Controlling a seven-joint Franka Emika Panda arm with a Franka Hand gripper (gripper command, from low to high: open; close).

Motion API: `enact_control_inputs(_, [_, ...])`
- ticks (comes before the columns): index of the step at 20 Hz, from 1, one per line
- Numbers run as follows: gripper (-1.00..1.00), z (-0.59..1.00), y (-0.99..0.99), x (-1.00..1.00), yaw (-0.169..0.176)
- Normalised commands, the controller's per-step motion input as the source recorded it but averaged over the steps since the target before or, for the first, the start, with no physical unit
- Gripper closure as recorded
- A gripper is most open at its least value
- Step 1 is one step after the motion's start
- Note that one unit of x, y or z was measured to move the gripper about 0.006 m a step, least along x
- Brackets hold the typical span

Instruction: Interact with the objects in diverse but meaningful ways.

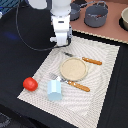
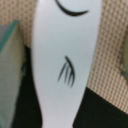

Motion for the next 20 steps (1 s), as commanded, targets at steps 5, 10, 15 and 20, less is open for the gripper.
enact_control_inputs(5, [1.0,-0.07,0.08,-0.11,0.0])
enact_control_inputs(10, [1.0,0.61,0.23,-0.01,0.001])
enact_control_inputs(15, [1.0,0.88,0.05,0.21,-0.024])
enact_control_inputs(20, [1.0,0.56,-0.17,0.52,-0.037])
